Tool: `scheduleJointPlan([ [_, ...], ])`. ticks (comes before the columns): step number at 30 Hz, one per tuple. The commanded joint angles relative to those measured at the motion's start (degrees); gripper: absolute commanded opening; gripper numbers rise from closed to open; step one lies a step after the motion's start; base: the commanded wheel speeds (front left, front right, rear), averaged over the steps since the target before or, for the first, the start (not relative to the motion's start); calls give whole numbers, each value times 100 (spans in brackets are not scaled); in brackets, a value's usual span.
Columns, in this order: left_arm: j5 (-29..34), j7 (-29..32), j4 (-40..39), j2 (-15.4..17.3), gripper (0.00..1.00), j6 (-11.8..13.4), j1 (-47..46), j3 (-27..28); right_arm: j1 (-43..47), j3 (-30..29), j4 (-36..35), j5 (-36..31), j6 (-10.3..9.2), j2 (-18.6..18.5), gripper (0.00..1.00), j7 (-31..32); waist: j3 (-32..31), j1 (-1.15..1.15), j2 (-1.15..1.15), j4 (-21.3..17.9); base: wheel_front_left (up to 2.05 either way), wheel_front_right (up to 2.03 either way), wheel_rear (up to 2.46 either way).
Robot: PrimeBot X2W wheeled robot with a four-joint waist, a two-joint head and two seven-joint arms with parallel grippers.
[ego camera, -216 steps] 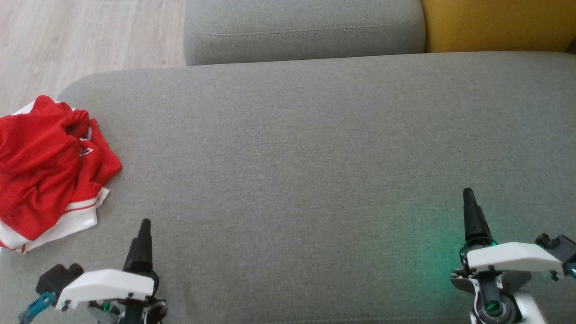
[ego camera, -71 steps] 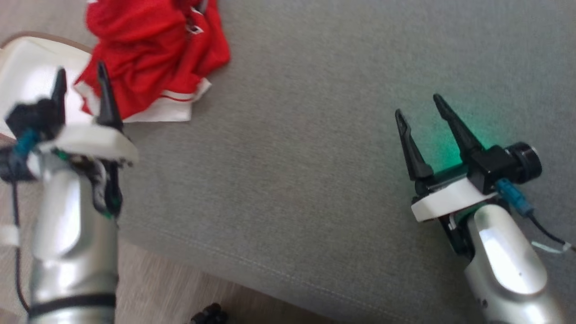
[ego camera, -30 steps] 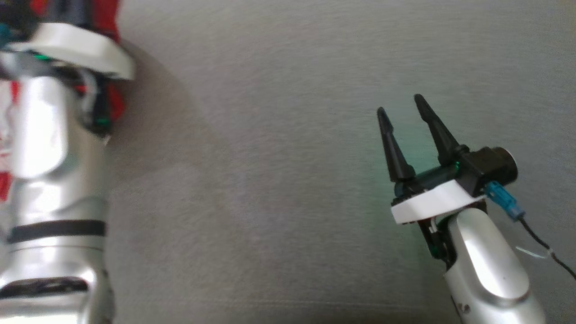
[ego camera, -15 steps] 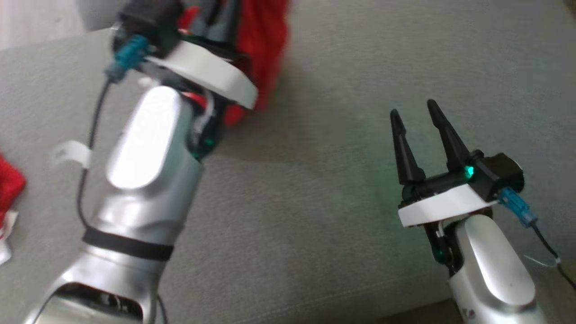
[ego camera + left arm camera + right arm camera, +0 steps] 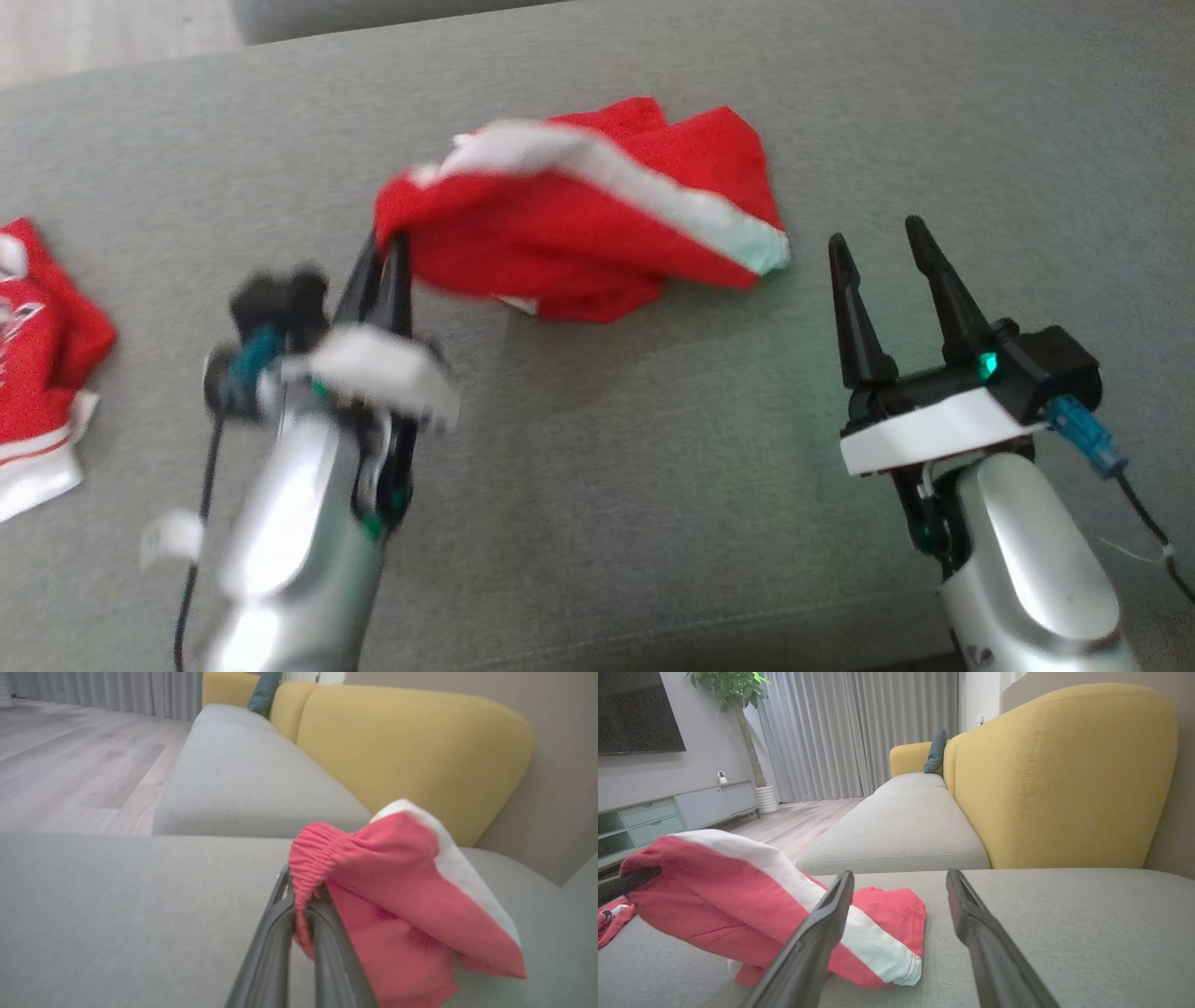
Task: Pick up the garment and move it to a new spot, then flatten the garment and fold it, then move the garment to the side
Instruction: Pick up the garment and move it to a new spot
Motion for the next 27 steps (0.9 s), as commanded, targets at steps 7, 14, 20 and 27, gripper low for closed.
scheduleJointPlan([
  [7, 377, -30, -218, 111, 100, -26, 930, 799, 118, 103, -12, -111, 43, 63, 100, -36, -184, 0, 0, 450, 0, 0, 0],
  [14, 255, -30, -749, 97, 100, 152, 1694, 1251, 178, 175, 232, -101, 43, 63, 100, -36, -283, 0, 0, 662, 0, 0, 0],
  [20, 118, -30, -1091, 96, 100, 263, 1778, 917, -12, 48, 545, -206, 43, 63, 100, -36, -93, 0, 0, 984, 0, 0, 0],
  [27, 88, -30, -1228, 96, 100, 300, 1670, 579, -560, -334, 1400, -405, 43, 58, 100, -36, 219, 0, 0, 1400, 0, 0, 0],
])
